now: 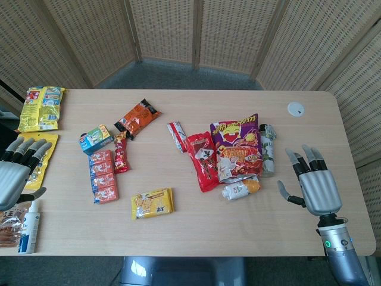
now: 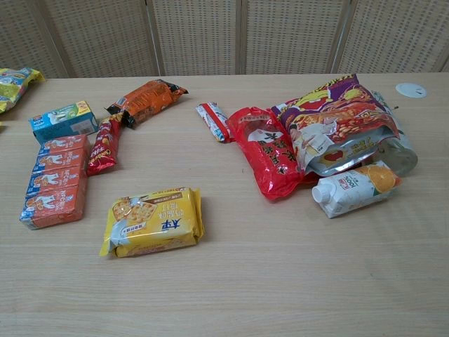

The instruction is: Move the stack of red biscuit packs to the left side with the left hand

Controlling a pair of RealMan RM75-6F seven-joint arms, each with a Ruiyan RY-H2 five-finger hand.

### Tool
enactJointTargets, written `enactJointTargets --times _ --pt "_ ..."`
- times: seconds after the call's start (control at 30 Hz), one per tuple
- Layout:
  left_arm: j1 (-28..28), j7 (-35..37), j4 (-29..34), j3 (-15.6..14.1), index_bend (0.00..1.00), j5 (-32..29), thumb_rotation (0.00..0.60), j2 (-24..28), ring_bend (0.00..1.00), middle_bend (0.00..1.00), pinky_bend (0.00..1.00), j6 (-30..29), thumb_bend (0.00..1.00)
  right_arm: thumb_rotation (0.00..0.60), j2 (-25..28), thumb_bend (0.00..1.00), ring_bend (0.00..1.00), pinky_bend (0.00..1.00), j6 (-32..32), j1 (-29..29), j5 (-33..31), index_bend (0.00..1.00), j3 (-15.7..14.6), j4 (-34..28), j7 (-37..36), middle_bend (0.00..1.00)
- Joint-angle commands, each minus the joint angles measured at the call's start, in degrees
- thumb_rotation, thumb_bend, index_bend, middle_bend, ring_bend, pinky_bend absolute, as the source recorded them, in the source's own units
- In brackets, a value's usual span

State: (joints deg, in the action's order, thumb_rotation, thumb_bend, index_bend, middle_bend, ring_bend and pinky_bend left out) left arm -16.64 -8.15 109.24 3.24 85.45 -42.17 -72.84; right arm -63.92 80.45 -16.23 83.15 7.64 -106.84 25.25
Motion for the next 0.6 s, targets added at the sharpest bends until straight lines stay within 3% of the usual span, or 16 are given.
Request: enactJointTargets --times 0.03,0.37,0.6 --pt "0.05 0.03 -0.16 -0.10 0.04 -0.08 0.600 -0.21 0.00 0.00 0.00 0.19 0.22 0.071 -0.09 0.44 0.00 0.03 -0.26 -0.18 -0.09 0.00 0.10 0.07 -0.06 0.24" --pt "-0.58 1.10 -0.82 -0.34 0.04 0.19 0.600 -0.42 0.00 0.00 0.00 1.92 0.22 0.072 0.52 0.44 0.00 0.03 0.31 0.31 0.10 0.00 0.01 -0.59 -0.08 0.24" --pt "-3.71 -3.45 -2.94 -2.15 0.04 1.03 0.600 -0.07 0.00 0.00 0.00 10.03 0.22 0.071 0.30 0.44 0.00 0.03 0.13 0.20 -0.14 0.00 0.13 -1.05 0.73 0.24"
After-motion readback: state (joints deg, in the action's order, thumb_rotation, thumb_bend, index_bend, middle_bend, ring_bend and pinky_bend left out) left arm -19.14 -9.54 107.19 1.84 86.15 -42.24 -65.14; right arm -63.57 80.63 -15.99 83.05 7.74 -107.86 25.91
